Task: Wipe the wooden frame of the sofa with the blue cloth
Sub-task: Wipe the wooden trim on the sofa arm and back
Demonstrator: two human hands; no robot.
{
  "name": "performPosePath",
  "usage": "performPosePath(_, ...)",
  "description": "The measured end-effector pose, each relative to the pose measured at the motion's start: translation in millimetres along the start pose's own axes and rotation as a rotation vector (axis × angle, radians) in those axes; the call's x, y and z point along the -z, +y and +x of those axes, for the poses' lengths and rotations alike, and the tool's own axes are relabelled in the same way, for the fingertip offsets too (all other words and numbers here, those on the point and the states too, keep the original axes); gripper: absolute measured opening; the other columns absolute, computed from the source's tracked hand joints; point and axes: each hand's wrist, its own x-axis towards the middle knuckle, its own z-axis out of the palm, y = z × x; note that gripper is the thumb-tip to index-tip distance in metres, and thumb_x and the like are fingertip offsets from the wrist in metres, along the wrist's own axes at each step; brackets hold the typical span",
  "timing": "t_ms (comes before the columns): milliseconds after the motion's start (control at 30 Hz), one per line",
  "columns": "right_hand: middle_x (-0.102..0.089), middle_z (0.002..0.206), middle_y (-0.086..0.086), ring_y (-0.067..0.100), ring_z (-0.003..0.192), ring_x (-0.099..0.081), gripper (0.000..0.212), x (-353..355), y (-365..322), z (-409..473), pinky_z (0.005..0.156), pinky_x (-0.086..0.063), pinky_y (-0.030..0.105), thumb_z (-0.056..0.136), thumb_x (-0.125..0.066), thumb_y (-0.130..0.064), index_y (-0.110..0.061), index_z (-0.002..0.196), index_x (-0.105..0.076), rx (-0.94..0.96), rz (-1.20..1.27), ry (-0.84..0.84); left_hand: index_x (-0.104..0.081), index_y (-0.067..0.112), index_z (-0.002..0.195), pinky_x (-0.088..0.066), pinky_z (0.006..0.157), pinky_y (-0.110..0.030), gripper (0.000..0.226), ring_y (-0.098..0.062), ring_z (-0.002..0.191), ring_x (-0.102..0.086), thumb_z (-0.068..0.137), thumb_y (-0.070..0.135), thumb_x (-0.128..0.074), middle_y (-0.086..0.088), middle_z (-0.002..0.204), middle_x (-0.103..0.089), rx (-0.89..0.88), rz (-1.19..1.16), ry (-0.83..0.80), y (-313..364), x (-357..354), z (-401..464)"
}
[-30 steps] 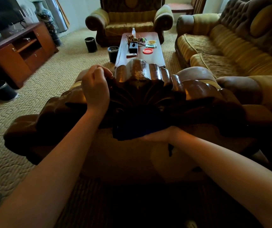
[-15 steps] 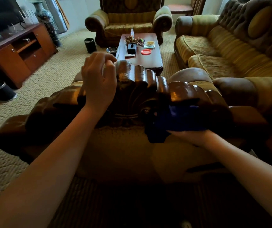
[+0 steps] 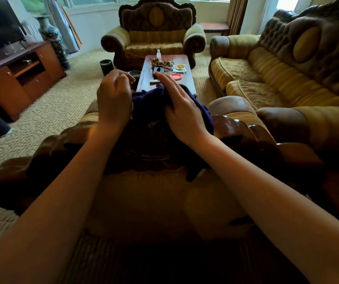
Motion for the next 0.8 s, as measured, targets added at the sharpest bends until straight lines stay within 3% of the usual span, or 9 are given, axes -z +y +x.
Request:
performPosePath(100,-0.044,0.144,0.013,0.026,0.132,-0.043,0.051,-6,-1,-12,0.106,-0.038,0.033,0.089,-0.042,-0.018,-0.005,0.139,-0.043,0.000,-0.114,0.198,-0.062,0.002,0.096,-0.036,0.062,-0.011,0.032,-0.008,0.069,-0.048,0.093,0.017,-0.034,-0.007,0.088,-0.057,0.047,0.014,-0.050,-9,-2,3)
performPosePath(167,-0.046,0.141,0.016,0.027,0.132,-0.042,0.050,-11,5,-32,0.109,-0.036,0.041,0.088,-0.047,-0.016,-0.002,0.136,-0.045,0.036,-0.170,0.284,-0.059,0.008,0.087,-0.034,0.060,-0.018,0.029,-0.014,0.073,-0.047,0.094,0.019,-0.033,-0.009,0.085,-0.057,0.026,0.092,-0.075,-12,-8,-1)
performPosePath(233,-0.038,0.146,0.015,0.025,0.139,-0.030,0.053,-20,15,-64,0.116,-0.024,0.036,0.087,-0.051,-0.013,-0.008,0.138,-0.039,0.060,-0.310,0.271,-0.053,0.010,0.078,-0.034,0.063,-0.029,0.029,-0.017,0.072,-0.046,0.087,0.026,-0.030,-0.007,0.077,-0.053,-0.028,0.117,-0.073,-13,-12,-4)
performPosePath(367,-0.012,0.156,-0.003,0.013,0.146,-0.001,0.059,-37,33,-127,0.119,-0.004,0.025,0.086,-0.046,-0.004,-0.018,0.141,-0.032,0.026,-0.420,0.193,-0.053,0.009,0.077,-0.036,0.065,-0.027,0.032,-0.014,0.072,-0.047,0.084,0.029,-0.028,-0.004,0.077,-0.052,-0.070,0.122,-0.075,-16,-12,-5)
performPosePath(500,-0.027,0.142,0.008,0.021,0.137,-0.023,0.043,-46,22,-131,0.117,-0.015,0.020,0.088,-0.042,-0.003,-0.013,0.130,-0.045,-0.108,-0.354,0.379,-0.051,0.010,0.074,-0.032,0.059,-0.023,0.030,-0.013,0.069,-0.045,0.086,0.028,-0.029,0.005,0.067,-0.045,-0.106,0.122,-0.062,-17,-13,-7)
performPosePath(600,-0.041,0.122,0.019,0.002,0.109,-0.035,0.032,-49,7,-126,0.096,-0.025,-0.001,0.079,-0.051,0.011,0.000,0.109,-0.055,-0.367,-0.194,0.606,-0.050,0.010,0.073,-0.031,0.057,-0.023,0.030,-0.014,0.068,-0.045,0.086,0.027,-0.030,0.008,0.064,-0.042,-0.097,0.088,-0.061,-20,-12,-5)
performPosePath(667,-0.050,0.112,0.019,-0.007,0.095,-0.035,0.018,-58,1,-124,0.087,-0.026,-0.005,0.081,-0.055,0.009,0.004,0.097,-0.061,-0.473,-0.158,0.649,-0.050,0.010,0.072,-0.030,0.058,-0.025,0.030,-0.013,0.066,-0.044,0.086,0.028,-0.030,0.009,0.064,-0.041,-0.085,0.078,-0.070,-20,-13,-5)
performPosePath(733,-0.053,0.110,0.014,-0.001,0.097,-0.041,0.017,-70,-4,-123,0.088,-0.030,-0.001,0.085,-0.053,0.000,0.003,0.097,-0.064,-0.503,-0.167,0.677,-0.049,0.011,0.072,-0.031,0.058,-0.025,0.030,-0.011,0.065,-0.043,0.086,0.029,-0.030,0.010,0.063,-0.041,-0.097,0.102,-0.075,-19,-14,-8)
performPosePath(800,-0.057,0.110,0.019,0.016,0.104,-0.049,0.025,-72,-6,-124,0.092,-0.037,0.014,0.085,-0.048,-0.009,0.003,0.099,-0.066,-0.406,-0.242,0.607,-0.049,0.012,0.073,-0.032,0.060,-0.026,0.030,-0.012,0.067,-0.044,0.086,0.031,-0.030,0.008,0.065,-0.041,-0.120,0.139,-0.076,-18,-14,-10)
